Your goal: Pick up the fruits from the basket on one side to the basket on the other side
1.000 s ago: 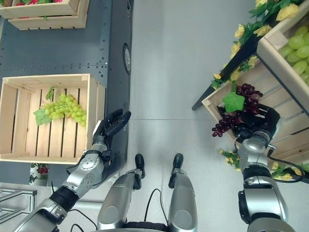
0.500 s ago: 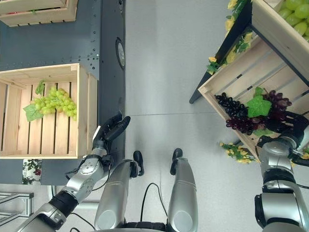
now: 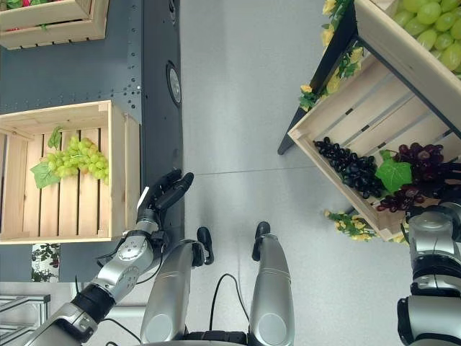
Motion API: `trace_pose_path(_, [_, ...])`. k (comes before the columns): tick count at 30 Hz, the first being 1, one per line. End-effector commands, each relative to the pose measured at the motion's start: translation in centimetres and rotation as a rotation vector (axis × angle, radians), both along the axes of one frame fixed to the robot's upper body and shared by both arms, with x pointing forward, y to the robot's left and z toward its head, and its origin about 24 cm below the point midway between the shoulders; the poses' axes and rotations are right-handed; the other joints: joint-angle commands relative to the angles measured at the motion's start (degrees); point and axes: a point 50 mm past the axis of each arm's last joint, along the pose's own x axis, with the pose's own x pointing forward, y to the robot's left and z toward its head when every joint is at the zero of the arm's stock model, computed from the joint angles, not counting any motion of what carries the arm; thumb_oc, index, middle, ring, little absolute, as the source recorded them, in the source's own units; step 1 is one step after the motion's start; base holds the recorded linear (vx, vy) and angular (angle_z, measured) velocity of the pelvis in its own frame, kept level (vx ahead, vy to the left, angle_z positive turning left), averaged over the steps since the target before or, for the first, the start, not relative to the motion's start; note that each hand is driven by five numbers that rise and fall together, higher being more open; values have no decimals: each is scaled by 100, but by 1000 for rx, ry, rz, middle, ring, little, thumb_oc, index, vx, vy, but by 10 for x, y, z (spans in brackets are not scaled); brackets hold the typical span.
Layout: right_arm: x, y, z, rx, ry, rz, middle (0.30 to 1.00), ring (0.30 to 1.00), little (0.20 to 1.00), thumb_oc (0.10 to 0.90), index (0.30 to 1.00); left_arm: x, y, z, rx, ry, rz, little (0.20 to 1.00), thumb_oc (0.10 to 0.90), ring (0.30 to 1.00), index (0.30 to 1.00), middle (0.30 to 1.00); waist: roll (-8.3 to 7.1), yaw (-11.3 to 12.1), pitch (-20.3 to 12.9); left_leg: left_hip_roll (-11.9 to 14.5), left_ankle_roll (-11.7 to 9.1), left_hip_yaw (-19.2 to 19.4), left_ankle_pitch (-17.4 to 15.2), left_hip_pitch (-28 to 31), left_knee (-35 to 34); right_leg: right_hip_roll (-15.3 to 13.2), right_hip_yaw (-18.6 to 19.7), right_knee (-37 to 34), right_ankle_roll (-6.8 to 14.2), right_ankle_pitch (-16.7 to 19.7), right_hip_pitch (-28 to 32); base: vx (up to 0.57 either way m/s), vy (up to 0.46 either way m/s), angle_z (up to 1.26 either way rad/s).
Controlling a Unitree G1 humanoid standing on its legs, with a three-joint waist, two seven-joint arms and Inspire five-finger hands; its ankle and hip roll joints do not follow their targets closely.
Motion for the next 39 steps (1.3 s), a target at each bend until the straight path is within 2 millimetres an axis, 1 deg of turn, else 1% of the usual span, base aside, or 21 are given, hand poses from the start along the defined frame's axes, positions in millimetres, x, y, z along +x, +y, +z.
trace_pose_path(1, [-3, -11, 73, -292, -88, -16, 300, 300, 300, 400, 300, -3, -2, 31, -11, -167, -54, 900, 800, 900, 900, 900, -343, -68, -121, -12, 26, 213, -560, 256, 412, 332, -153, -287, -263, -95, 579, 26, -25, -3])
trace_pose_path(5, [14, 3, 77, -321, -60, 51, 300, 300, 300, 400, 300, -2, -11, 37, -11, -178, -104, 900, 800, 900, 900, 900, -358, -62, -121, 3, 75, 254, -635, 74, 501, 363, -147, -356, -218, -6, 393, 16, -27, -6])
trace_pose_path(6, [14, 4, 78, -323, -59, 53, 300, 300, 300, 400, 300, -2, -11, 37, -11, -179, -105, 900, 800, 900, 900, 900, -358, -65, -121, 4, 77, 257, -638, 66, 503, 363, -145, -356, -215, -3, 383, 7, -22, -6])
trace_pose_path(7, [20, 9, 80, -338, -43, 65, 300, 300, 300, 400, 300, -2, -15, 39, -11, -183, -120, 900, 800, 900, 900, 900, -365, -61, -121, 18, 79, 281, -637, -7, 511, 368, -158, -402, -191, 41, 309, 8, -17, -4])
trace_pose_path(11, [30, 15, 84, -350, -3, 73, 300, 300, 300, 400, 300, 0, -22, 41, -6, -193, -144, 900, 800, 900, 900, 900, -378, -40, -121, 35, 105, 350, -673, -161, 441, 378, -175, -495, -122, 146, 104, 7, -8, -6])
trace_pose_path(17, [35, 17, 93, -360, 13, 80, 300, 300, 300, 400, 300, 0, -24, 43, 3, -198, -144, 900, 800, 900, 900, 900, -412, -35, -121, 33, 146, 406, -765, -283, 345, 397, -177, -617, -52, 256, -70, 12, -13, -4])
trace_pose_path(22, [40, 22, 97, -352, 4, 104, 300, 300, 300, 400, 300, 1, -20, 43, 18, -200, -141, 900, 800, 900, 900, 900, -466, -26, -121, 32, 140, 421, -806, -338, 332, 429, -233, -702, -44, 302, -143, 0, 0, 0])
trace_pose_path(24, [40, 21, 97, -334, 9, 103, 300, 300, 300, 400, 300, 2, -20, 44, 19, -204, -142, 900, 800, 900, 900, 900, -471, -22, -121, 30, 140, 412, -822, -356, 355, 425, -243, -691, -46, 302, -158, 10, 3, -2])
trace_pose_path(25, [39, 20, 92, -312, 14, 99, 300, 300, 300, 400, 300, 2, -20, 45, 18, -210, -142, 900, 800, 900, 900, 900, -474, -18, -121, 29, 145, 407, -840, -355, 371, 418, -255, -681, -49, 298, -162, 20, 10, -3])
trace_pose_path(26, [39, 20, 91, -307, 4, 98, 684, 684, 684, 656, 684, 2, -21, 45, 20, -213, -142, 900, 800, 900, 900, 900, -475, -14, -121, 25, 149, 400, -852, -350, 382, 415, -260, -674, -55, 292, -156, 0, 0, 0])
trace_pose_path(27, [40, 20, 91, -302, 0, 104, 900, 900, 900, 800, 900, 3, -22, 46, 21, -214, -142, 900, 800, 900, 900, 900, -475, -11, -121, 22, 150, 390, -866, -351, 399, 410, -262, -656, -59, 279, -154, 0, 0, 0])
trace_pose_path(34, [40, 22, 84, -296, -5, 127, 900, 900, 900, 800, 900, 5, -24, 46, 20, -211, -141, 900, 800, 900, 900, 900, -476, -4, -121, 14, 174, 388, -872, -279, 359, 381, -274, -666, -56, 281, -92, 0, 0, 0])
trace_pose_path(39, [43, 28, 84, -310, -20, 158, 900, 900, 900, 800, 900, 4, -24, 44, 29, -205, -143, 900, 800, 900, 900, 900, -446, 11, -121, -10, 194, 392, -888, -226, 336, 328, -300, -636, -52, 264, -63, 0, 0, 0])
